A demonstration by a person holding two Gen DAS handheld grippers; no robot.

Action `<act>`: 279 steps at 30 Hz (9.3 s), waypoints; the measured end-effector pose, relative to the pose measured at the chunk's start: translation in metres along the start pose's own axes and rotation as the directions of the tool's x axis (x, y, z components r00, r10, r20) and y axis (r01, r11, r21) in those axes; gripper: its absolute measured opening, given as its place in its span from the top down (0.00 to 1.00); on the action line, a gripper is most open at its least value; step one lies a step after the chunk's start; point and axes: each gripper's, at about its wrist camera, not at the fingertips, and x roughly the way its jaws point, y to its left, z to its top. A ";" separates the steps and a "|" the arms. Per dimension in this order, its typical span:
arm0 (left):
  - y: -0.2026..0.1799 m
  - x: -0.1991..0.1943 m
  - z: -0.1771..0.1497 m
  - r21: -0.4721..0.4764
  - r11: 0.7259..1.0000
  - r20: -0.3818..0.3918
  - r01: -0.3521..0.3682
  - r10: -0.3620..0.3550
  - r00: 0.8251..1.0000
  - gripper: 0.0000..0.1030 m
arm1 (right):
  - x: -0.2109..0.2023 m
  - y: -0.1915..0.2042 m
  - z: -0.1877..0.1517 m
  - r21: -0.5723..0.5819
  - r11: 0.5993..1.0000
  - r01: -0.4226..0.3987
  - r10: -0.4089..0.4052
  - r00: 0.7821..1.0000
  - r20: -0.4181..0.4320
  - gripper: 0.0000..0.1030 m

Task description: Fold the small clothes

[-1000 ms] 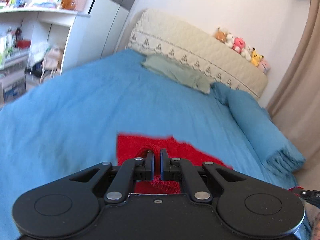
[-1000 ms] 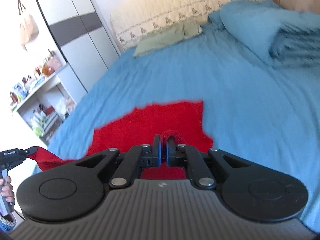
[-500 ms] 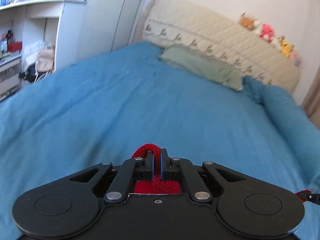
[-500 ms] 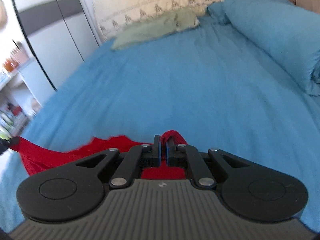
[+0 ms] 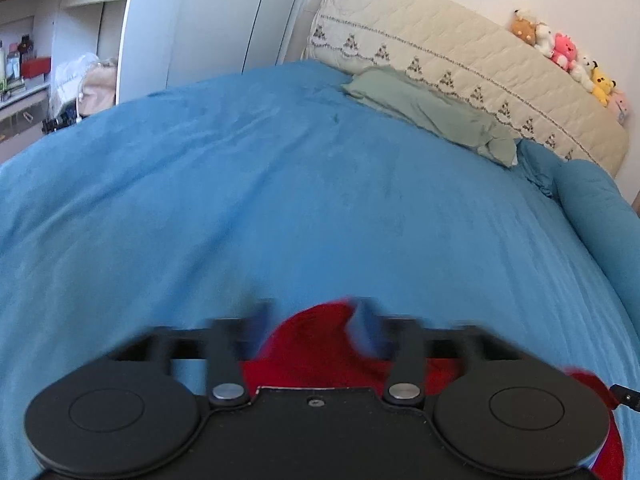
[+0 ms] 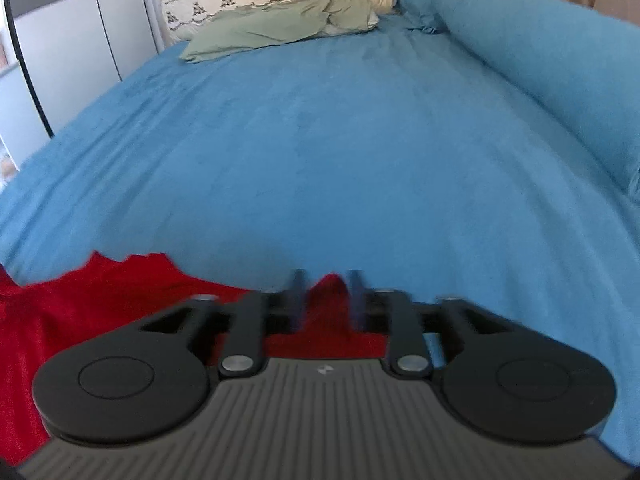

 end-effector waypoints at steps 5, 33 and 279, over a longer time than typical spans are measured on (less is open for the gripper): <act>-0.011 -0.039 0.002 0.113 0.993 0.062 0.016 -0.023 0.998 0.21 | -0.023 0.005 -0.005 -0.028 0.999 -0.015 0.017 0.997 0.080 0.17; 0.010 -0.089 -0.119 0.337 0.940 -0.178 0.057 0.004 0.984 0.00 | -0.088 0.020 -0.139 -0.090 0.994 -0.057 0.058 0.998 0.011 0.00; -0.064 -0.166 -0.164 0.355 0.932 -0.209 0.078 -0.002 0.978 0.07 | -0.204 0.037 -0.200 -0.098 0.994 -0.041 0.041 0.999 0.001 0.00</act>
